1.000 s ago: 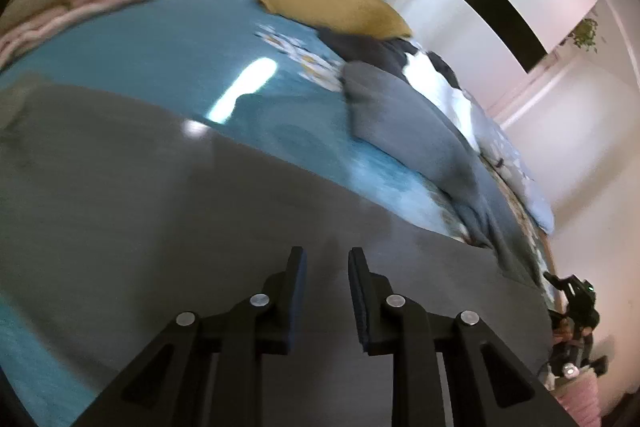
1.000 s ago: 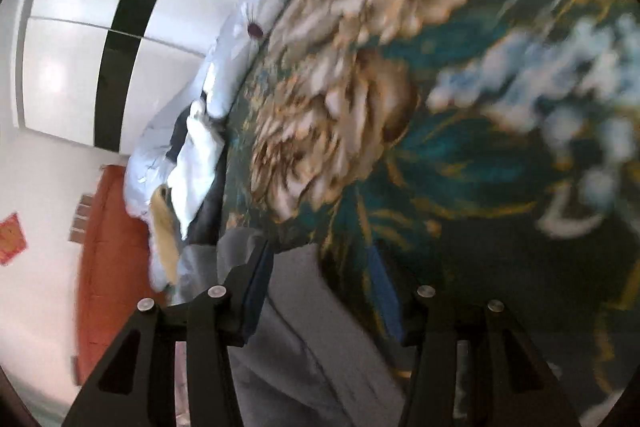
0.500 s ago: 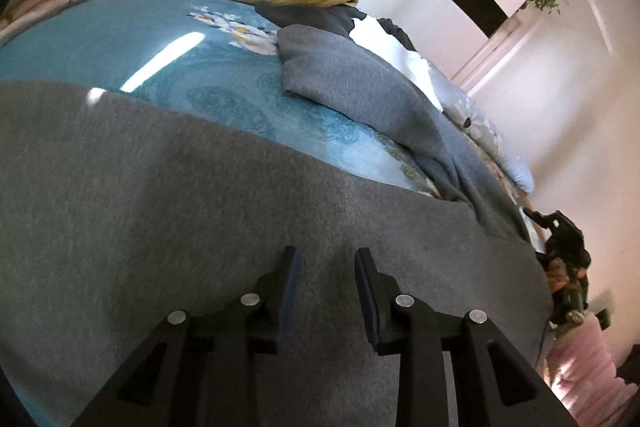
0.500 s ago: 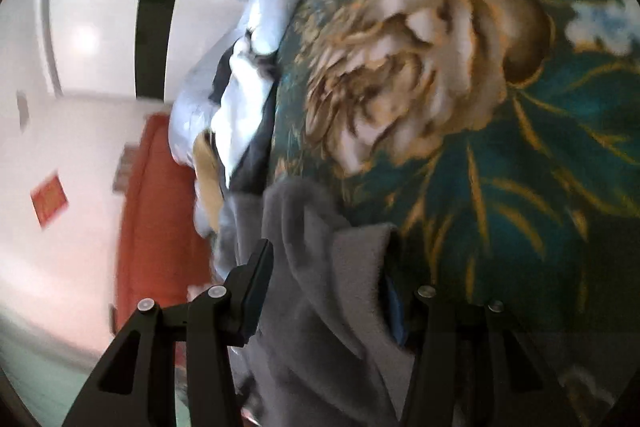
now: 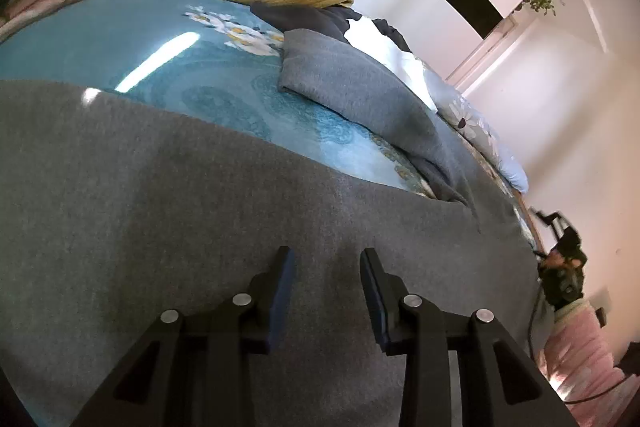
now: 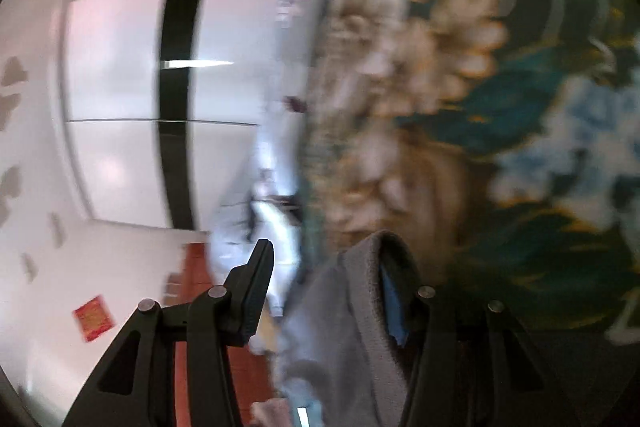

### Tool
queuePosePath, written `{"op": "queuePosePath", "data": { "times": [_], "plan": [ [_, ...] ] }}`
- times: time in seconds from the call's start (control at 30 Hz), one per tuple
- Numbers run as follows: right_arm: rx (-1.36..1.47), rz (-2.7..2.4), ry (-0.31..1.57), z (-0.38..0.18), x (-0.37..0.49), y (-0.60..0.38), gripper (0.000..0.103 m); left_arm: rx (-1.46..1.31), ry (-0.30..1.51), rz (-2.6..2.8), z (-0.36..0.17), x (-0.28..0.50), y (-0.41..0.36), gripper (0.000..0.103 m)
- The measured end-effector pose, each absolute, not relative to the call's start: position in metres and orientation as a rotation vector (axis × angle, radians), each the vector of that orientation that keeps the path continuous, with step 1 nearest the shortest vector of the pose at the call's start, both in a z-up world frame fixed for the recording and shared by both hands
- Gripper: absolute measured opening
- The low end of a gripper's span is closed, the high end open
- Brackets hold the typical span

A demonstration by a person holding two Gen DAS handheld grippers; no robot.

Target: Fold clothes

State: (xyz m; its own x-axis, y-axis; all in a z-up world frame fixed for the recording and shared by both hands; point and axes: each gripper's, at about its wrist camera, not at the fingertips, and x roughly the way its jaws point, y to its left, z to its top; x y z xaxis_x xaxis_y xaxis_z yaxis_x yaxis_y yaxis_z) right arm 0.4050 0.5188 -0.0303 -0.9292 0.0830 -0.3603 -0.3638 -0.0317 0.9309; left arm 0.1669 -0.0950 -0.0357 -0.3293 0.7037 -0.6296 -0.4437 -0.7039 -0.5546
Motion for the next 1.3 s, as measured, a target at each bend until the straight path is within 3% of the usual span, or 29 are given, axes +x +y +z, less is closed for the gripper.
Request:
{"op": "queuePosePath", "data": {
  "times": [0.13, 0.3, 0.5, 0.63, 0.7, 0.77, 0.9, 1.03, 1.3],
  "plan": [
    [-0.278, 1.941, 1.959, -0.041, 0.428, 0.531, 0.051, -1.176, -0.391, 2.067, -0.035, 0.167, -0.098, 0.038],
    [-0.318, 2.012, 1.769, 0.004, 0.456, 0.527, 0.052, -1.17, -0.387, 2.058, -0.032, 0.168, -0.093, 0.045],
    [-0.488, 2.246, 1.439, 0.059, 0.389, 0.457, 0.052, -1.157, -0.46, 2.056, -0.015, 0.15, -0.088, 0.045],
    [-0.705, 2.259, 1.407, 0.037, 0.324, 0.405, 0.052, -1.182, -0.504, 2.108, -0.001, 0.129, -0.098, 0.049],
    [-0.807, 2.207, 1.293, 0.021, 0.299, 0.389, 0.052, -1.22, -0.536, 2.138, 0.003, 0.114, -0.106, 0.053],
    [-0.826, 2.127, 1.162, 0.013, 0.291, 0.387, 0.051, -1.29, -0.615, 2.158, 0.002, 0.093, -0.114, 0.055],
    [-0.691, 2.032, 1.124, 0.013, 0.299, 0.387, 0.049, -1.365, -0.689, 2.183, -0.007, 0.058, -0.096, 0.057],
    [-0.731, 2.193, 1.013, 0.02, 0.286, 0.371, 0.05, -1.439, -0.762, 2.205, -0.015, 0.024, -0.077, 0.058],
    [-0.955, 2.563, 1.019, 0.008, 0.264, 0.328, 0.072, -1.5, -0.751, 2.214, -0.035, -0.003, -0.027, 0.06]
  ]
}}
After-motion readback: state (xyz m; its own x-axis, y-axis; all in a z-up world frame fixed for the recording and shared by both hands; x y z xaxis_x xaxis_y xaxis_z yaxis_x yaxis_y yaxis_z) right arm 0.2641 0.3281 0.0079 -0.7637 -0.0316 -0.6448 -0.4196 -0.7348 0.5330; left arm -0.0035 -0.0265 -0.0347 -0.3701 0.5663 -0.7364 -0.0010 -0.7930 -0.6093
